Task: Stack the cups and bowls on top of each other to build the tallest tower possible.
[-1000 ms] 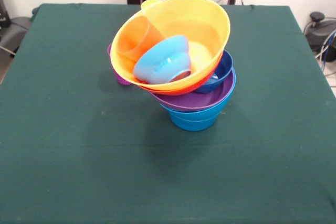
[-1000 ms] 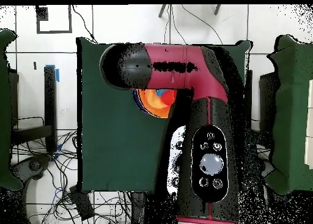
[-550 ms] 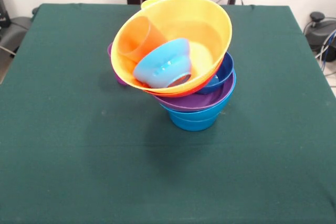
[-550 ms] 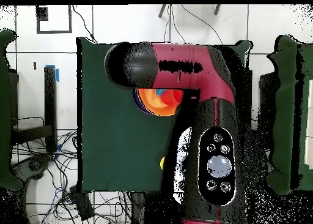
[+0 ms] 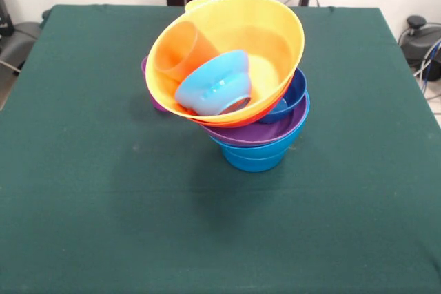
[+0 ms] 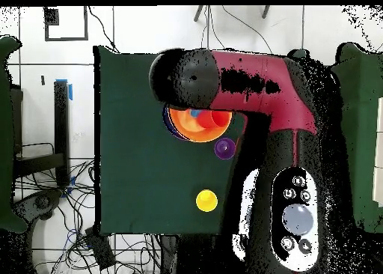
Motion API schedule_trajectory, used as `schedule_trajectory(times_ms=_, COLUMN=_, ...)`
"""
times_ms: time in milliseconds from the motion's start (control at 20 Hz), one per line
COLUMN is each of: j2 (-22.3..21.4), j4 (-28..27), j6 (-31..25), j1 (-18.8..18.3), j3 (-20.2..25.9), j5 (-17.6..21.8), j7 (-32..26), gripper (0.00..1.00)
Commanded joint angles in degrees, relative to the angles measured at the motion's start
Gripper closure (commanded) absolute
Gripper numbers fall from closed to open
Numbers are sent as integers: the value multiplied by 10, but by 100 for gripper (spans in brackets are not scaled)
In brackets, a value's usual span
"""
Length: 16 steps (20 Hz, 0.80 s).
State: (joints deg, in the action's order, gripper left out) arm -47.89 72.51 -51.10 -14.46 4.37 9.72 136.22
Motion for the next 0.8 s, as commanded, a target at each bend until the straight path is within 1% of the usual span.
schedule_trajectory(times_ms=50, j2=3, j4=89, j6=-12, j1=24, j3=31, j5=44, j7=-89, gripper=0)
schedule_trajectory(times_ms=600, j2=0, j4=106, j6=-3, j1=39, j3=23, j5=34, j7=-48, gripper=0)
schedule_trajectory(times_ms=800, j2=-2, j4=121, j6=11, j1=51, j3=17, j5=29, j7=-23, gripper=0)
